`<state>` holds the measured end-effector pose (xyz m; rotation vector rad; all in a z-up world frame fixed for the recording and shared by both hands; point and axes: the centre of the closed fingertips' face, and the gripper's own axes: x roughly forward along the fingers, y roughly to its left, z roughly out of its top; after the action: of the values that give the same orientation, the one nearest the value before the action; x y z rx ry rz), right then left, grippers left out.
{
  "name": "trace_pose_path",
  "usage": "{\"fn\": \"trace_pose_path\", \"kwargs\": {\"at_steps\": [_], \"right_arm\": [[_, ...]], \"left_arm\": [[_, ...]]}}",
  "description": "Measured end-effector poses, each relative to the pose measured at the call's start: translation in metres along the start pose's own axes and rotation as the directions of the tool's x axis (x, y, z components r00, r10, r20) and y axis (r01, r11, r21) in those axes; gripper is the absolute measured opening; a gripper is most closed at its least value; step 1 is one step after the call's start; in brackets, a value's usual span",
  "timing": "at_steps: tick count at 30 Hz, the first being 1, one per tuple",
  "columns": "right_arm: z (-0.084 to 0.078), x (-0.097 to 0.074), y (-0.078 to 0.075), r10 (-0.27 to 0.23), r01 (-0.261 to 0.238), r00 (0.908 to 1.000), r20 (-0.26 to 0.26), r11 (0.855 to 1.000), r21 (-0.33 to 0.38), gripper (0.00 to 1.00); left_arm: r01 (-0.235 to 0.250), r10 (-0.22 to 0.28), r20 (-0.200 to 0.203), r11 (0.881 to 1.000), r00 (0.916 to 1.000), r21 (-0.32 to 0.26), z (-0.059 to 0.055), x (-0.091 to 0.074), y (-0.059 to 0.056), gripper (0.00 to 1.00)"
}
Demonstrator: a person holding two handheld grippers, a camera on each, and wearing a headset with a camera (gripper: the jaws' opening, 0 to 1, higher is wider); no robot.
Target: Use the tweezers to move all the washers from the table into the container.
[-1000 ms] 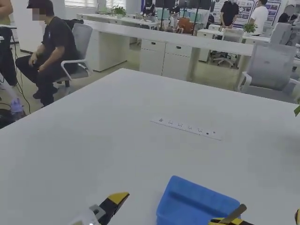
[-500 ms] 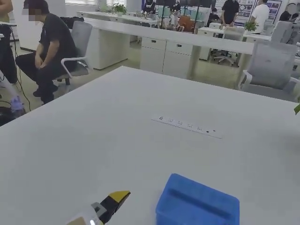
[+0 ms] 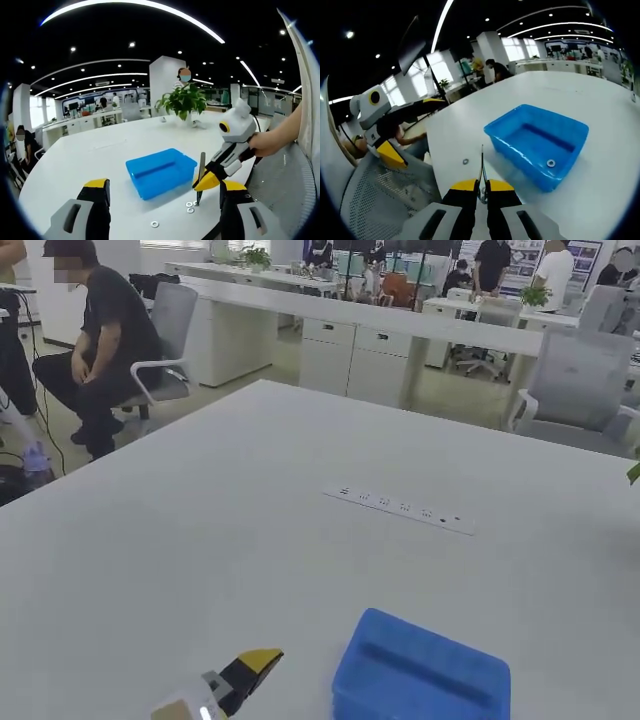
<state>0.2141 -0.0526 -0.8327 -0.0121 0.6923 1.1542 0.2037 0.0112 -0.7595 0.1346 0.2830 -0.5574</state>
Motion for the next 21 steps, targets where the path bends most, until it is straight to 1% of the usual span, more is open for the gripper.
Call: {"fn": "trace_pose_path", "kwargs": {"at_steps": [1, 3, 5, 6, 9, 12, 15, 17, 18, 19, 21], "right_arm": [[0.000, 0.000, 0.000, 0.001, -0.001, 1.0000, -0.003, 1.000, -0.001, 0.04], [0.000, 0.000, 0.002, -0.005, 0.005, 0.9999, -0.011, 0.999, -0.034, 0.03], [0.000, 0.001, 0.004, 0.000, 0.000, 0.9999, -0.017, 0.999, -0.055, 0.04], [-0.001, 0.001, 0.005, -0.003, 0.001, 0.9998, -0.022, 0.996, -0.086, 0.04], [-0.002, 0.001, 0.008, 0.002, -0.008, 0.9993, -0.039, 0.989, -0.147, 0.04], [-0.004, 0.001, 0.013, 0.002, -0.016, 0.9981, -0.062, 0.974, -0.226, 0.04], [-0.006, 0.003, 0.018, 0.008, -0.034, 0.9961, -0.088, 0.954, -0.299, 0.04], [-0.007, 0.004, 0.020, 0.004, -0.040, 0.9947, -0.103, 0.936, -0.349, 0.04], [-0.008, 0.005, 0.021, 0.004, -0.046, 0.9939, -0.110, 0.924, -0.380, 0.03], [-0.008, 0.005, 0.022, 0.000, -0.042, 0.9940, -0.109, 0.923, -0.383, 0.03], [-0.009, 0.005, 0.021, -0.005, -0.037, 0.9943, -0.106, 0.921, -0.387, 0.03]], "left_arm": [[0.000, 0.000, 0.001, 1.000, 1.0000, 0.000, 0.000, 0.000, 0.000, 0.92], [0.000, 0.000, -0.002, 1.000, 1.0000, 0.001, 0.000, 0.000, 0.000, 0.92], [0.001, -0.001, -0.002, 1.000, 1.0000, 0.004, 0.000, 0.000, -0.001, 0.92], [0.002, -0.002, -0.004, 1.000, 1.0000, 0.005, 0.000, 0.000, -0.001, 0.92], [0.004, -0.004, -0.002, 1.000, 1.0000, 0.005, 0.000, 0.000, -0.001, 0.91], [0.002, -0.002, -0.001, 1.000, 1.0000, 0.007, 0.000, 0.000, -0.001, 0.91], [0.003, -0.003, -0.005, 1.000, 1.0000, 0.007, -0.001, 0.000, -0.001, 0.91], [-0.008, 0.009, -0.018, 1.000, 0.9998, 0.022, -0.003, 0.000, 0.001, 0.89], [-0.012, 0.013, -0.024, 1.000, 0.9996, 0.027, -0.004, 0.000, 0.001, 0.88], [-0.010, 0.011, -0.027, 1.000, 0.9996, 0.029, -0.004, 0.000, 0.001, 0.88], [0.003, -0.002, -0.018, 1.000, 0.9998, 0.029, -0.002, 0.000, -0.002, 0.90]]}}
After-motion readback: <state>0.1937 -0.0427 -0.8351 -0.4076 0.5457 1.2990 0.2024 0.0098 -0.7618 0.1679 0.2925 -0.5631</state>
